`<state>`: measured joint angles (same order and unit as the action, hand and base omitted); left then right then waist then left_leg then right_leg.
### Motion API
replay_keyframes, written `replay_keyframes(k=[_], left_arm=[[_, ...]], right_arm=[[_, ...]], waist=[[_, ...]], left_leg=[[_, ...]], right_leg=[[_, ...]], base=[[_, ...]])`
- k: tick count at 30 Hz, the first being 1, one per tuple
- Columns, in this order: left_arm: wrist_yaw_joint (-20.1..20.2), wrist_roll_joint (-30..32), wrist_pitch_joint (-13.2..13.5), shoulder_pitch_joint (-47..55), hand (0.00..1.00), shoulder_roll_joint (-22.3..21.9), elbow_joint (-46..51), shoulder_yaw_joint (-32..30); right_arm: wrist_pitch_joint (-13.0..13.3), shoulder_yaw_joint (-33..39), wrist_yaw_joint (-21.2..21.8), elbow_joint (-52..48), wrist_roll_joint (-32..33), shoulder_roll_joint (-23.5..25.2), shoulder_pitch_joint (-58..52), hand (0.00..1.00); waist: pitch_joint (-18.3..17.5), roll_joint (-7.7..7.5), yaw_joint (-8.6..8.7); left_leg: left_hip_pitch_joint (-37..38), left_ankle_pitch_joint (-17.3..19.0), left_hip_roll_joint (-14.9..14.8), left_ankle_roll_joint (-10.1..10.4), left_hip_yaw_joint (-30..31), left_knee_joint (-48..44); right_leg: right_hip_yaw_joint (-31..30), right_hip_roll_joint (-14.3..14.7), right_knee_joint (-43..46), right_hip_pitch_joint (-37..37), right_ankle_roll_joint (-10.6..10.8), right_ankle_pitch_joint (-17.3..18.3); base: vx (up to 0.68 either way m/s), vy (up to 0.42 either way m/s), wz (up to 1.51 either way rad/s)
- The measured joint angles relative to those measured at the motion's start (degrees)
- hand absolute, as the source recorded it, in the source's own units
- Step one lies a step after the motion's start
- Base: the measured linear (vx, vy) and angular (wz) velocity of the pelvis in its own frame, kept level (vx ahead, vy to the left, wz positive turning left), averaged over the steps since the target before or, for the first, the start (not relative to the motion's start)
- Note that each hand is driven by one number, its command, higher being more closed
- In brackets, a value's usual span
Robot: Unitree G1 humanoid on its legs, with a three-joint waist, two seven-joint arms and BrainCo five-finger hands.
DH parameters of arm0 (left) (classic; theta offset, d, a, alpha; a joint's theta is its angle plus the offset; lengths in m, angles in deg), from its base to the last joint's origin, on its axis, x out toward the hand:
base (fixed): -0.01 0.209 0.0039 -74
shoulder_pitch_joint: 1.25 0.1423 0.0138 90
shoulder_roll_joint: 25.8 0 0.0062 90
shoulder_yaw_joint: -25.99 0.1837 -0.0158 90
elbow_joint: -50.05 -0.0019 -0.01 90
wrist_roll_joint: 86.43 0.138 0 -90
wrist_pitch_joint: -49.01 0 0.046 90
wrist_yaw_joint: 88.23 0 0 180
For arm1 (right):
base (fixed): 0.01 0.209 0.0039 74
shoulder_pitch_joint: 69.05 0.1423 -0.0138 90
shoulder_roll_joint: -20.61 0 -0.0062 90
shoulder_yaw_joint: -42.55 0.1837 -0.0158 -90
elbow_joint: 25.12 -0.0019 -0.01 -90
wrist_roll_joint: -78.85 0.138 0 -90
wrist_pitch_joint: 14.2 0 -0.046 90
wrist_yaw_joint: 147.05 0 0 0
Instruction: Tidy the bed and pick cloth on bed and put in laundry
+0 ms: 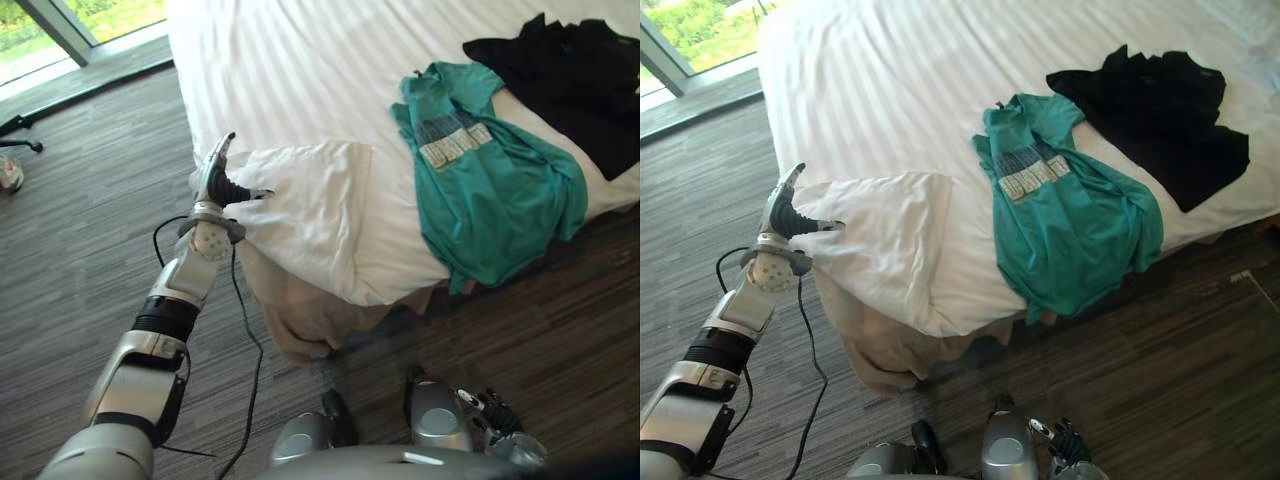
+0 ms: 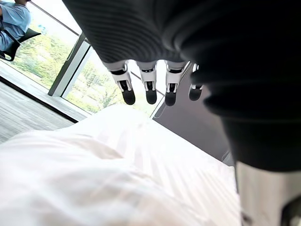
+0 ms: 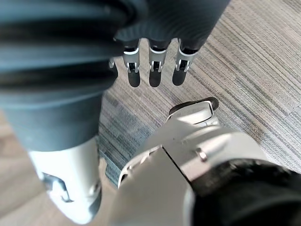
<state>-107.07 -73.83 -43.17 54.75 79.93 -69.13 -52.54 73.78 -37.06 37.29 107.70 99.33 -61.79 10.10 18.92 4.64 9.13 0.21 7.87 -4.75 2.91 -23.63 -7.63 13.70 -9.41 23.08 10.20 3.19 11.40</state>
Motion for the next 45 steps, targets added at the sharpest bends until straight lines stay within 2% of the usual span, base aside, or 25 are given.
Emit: replay_keyframes(k=[2, 4, 7, 9, 12, 13, 14, 16, 22, 24, 29, 35, 39, 43, 44, 45], left_arm=[[-1.7, 0.73, -2.1, -3.43, 0.0, -0.11, -2.35, 0.9], [-2.57, 2.78, -3.67, -5.26, 0.0, -0.11, -4.02, 1.41], [-3.52, 4.94, -6.08, -7.83, 0.0, -0.2, -4.28, 1.95], [-3.84, 5.09, -7.2, -9.33, 0.0, -0.61, -4.26, 2.02], [-3.74, 7.28, -8.02, -11.76, 0.0, -2.4, -4.12, 3.16], [-3.44, 7.49, -8.2, -12.91, 1.0, -2.48, -3.81, 4.41], [-3.24, 8.01, -8.21, -13.51, 1.0, -2.73, -3.62, 4.5], [-0.86, 10.48, -8.48, -15.52, 1.0, -3.94, -3.05, 4.48], [4.79, 13.43, -8.64, -18.1, 1.0, -3.32, 0.16, 7.73], [6.2, 13.21, -8.67, -18.47, 1.0, -2.08, 1.11, 10.05], [8.58, 10.13, -8.35, -17.47, 1.0, -1.34, 1.28, 11.39], [10.09, 5.92, -3.39, -8.43, 1.0, 1.5, 6.15, 12.23], [10.09, 2.97, 1.16, 4.37, 1.0, 1.48, 7.48, 6.14], [10.13, 1.97, 3.94, 16.42, 1.0, 1.19, 7.64, 0.44], [10.13, 1.97, 4.44, 17.88, 0.0, 1.05, 7.66, -0.15], [10.02, 1.97, 5.36, 20.42, 0.0, 0.46, 7.67, -1.32]], right_arm=[[1.49, -0.38, 0.02, -2.89, 1.47, -0.03, 0.13, 0.0], [2.0, -0.79, 0.01, -4.47, 2.96, -0.06, 0.37, 0.0], [2.31, -2.4, 0.03, -7.34, 5.07, 0.07, 0.44, 0.0], [2.39, -2.76, 0.06, -10.27, 5.92, 0.83, 0.38, 0.0], [2.46, -3.66, 0.17, -14.03, 6.3, 0.89, 0.12, 0.0], [2.48, -4.17, 0.34, -15.77, 6.44, 0.99, -0.06, 0.0], [2.5, -4.19, 0.45, -16.57, 6.59, 1.19, -0.1, 0.0], [2.5, -4.6, 0.9, -18.32, 7.45, 1.45, -0.18, 0.0], [2.59, -5.96, 2.22, -21.46, 7.52, 1.4, -0.17, 0.0], [3.06, -6.28, 2.41, -22.62, 7.5, 1.39, -0.16, 0.0], [3.1, -6.32, 2.7, -23.32, 7.36, 1.32, -0.2, 0.0], [3.7, -6.31, 2.66, -21.98, 6.86, 1.16, -0.97, 0.0], [3.37, -6.25, 1.54, -13.53, 5.69, 1.7, -1.22, 0.0], [2.95, -3.66, 0.54, -7.87, 5.6, 2.97, -1.99, 0.0], [2.94, -3.5, 0.29, -7.3, 5.55, 2.97, -2.22, 0.0], [2.89, -3.22, -0.02, -6.36, 5.18, 2.95, -2.69, 0.0]], waist=[[2.16, -0.17, 0.31], [3.21, -0.5, 1.04], [4.58, -1.37, 1.06], [5.56, -2.17, 0.9], [7.29, -2.6, 0.73], [7.4, -2.71, 0.56], [7.59, -2.92, 0.47], [8.1, -3.6, -0.82], [8.34, -3.95, -2.2], [8.41, -4.07, -2.34], [8.47, -4.18, -2.53], [7.95, -4.25, -3.52], [4.12, -4.3, -3.58], [0.3, -3.56, -3.69], [-0.29, -3.45, -3.71], [-1.32, -3.22, -3.93]], left_leg=[[-1.63, -0.03, -0.1, 0.0, -0.95, -0.74], [-2.71, -0.03, -0.2, 0.0, -1.24, -1.72], [-5.43, 0.49, -1.05, 0.08, -3.75, -4.43], [-8.37, 2.34, -2.59, -0.12, -6.19, -8.92], [-10.92, 4.96, -5.26, -0.57, -9.24, -14.39], [-12.7, 6.27, -6.25, -1.03, -9.7, -16.45], [-13.5, 6.68, -6.61, -1.17, -9.79, -17.44], [-15.61, 7.66, -7.65, -1.38, -10.51, -20.16], [-17.92, 7.71, -9.69, -1.41, -13.03, -23.93], [-17.94, 7.78, -9.93, -1.53, -13.65, -24.35], [-16.14, 7.73, -9.3, -1.58, -14.03, -23.4], [-9.99, 5.94, -6.04, -1.83, -13.23, -16.44], [-7.57, 1.61, -2.98, -1.55, -9.07, -8.57], [-4.48, -0.69, -2.08, -1.14, -5.31, -3.97], [-4.06, -0.91, -2.01, -1.18, -4.95, -3.4], [-3.12, -1.34, -1.75, -1.07, -4.2, -2.37]], right_leg=[[-0.95, -0.21, 1.66, 2.45, -0.04, 0.02], [-1.33, -0.5, 2.7, 3.89, -0.08, 0.03], [-2.44, -0.82, 4.39, 6.75, -0.17, -0.03], [-3.46, -0.75, 5.93, 9.03, -0.18, -0.03], [-3.55, -0.43, 7.17, 10.06, -0.18, -0.03], [-3.64, -0.19, 7.77, 11.42, -0.18, -0.03], [-3.68, -0.15, 7.83, 11.91, -0.18, -0.03], [-4.52, 0.2, 8.27, 13.99, -0.05, -0.12], [-4.94, 0.29, 9.0, 15.36, -0.65, -0.95], [-5.08, 0.25, 9.05, 15.34, -0.58, -1.05], [-5.17, -0.2, 9.39, 14.2, -0.65, -1.26], [-3.98, -1.3, 7.95, 9.21, -0.61, -1.21], [0.22, -1.82, 3.1, 4.7, -0.29, -1.4], [4.23, -1.04, -1.91, -1.11, 0.05, -1.7], [4.61, -0.87, -2.77, -1.91, 0.19, -1.79], [5.25, -0.59, -4.3, -3.53, 0.38, -1.92]], base=[[-0.05, -0.038, -0.14], [-0.02, -0.026, -0.05], [-0.03, -0.015, -0.07], [-0.04, 0.017, -0.11], [-0.05, 0.052, -0.02], [-0.06, 0.059, 0.02], [-0.06, 0.066, -0.06], [-0.02, 0.048, -0.09], [0.0, 0.011, 0.05], [0.0, 0.0, 0.0], [0.0, -0.002, -0.01], [0.01, -0.02, 0.11], [0.04, -0.077, 0.47], [0.07, -0.07, 0.41], [0.09, -0.043, 0.32], [0.09, -0.026, 0.28]])
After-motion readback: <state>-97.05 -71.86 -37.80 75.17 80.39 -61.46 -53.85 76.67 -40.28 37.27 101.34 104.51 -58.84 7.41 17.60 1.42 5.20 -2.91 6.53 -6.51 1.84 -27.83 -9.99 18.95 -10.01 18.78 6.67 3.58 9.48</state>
